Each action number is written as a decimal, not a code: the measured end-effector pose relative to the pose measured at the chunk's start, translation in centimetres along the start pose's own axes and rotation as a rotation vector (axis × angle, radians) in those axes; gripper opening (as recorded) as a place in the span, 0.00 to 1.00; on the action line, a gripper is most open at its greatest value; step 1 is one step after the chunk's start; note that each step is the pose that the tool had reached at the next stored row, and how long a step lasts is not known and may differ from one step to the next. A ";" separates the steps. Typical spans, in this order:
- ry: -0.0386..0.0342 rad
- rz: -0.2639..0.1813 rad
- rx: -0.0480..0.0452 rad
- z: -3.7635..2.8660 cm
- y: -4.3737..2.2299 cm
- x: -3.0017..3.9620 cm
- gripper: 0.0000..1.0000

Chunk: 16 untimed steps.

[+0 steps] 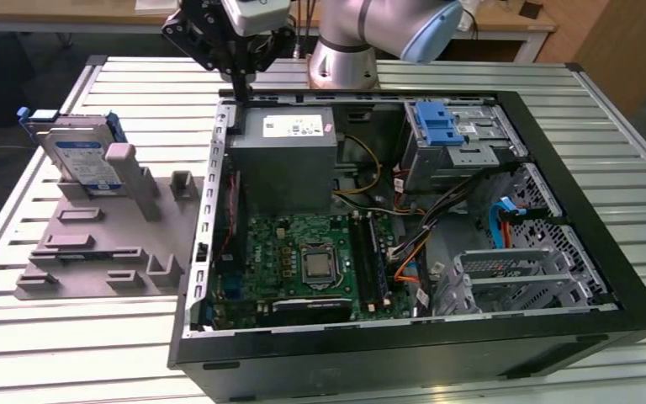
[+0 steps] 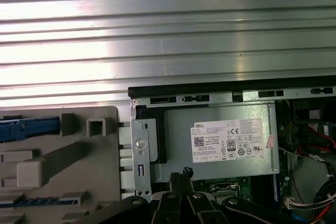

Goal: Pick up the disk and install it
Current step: 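Reach for the disk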

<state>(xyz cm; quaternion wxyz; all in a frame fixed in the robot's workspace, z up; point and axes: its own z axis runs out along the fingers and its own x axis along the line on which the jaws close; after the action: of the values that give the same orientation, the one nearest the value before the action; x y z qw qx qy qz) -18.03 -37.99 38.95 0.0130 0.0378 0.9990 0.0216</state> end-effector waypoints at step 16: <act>-0.0001 0.000 -0.0001 0.03 0.41 2.29 0.11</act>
<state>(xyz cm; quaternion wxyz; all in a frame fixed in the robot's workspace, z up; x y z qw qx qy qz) -20.28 -37.41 38.89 0.0131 0.0379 0.9990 0.0217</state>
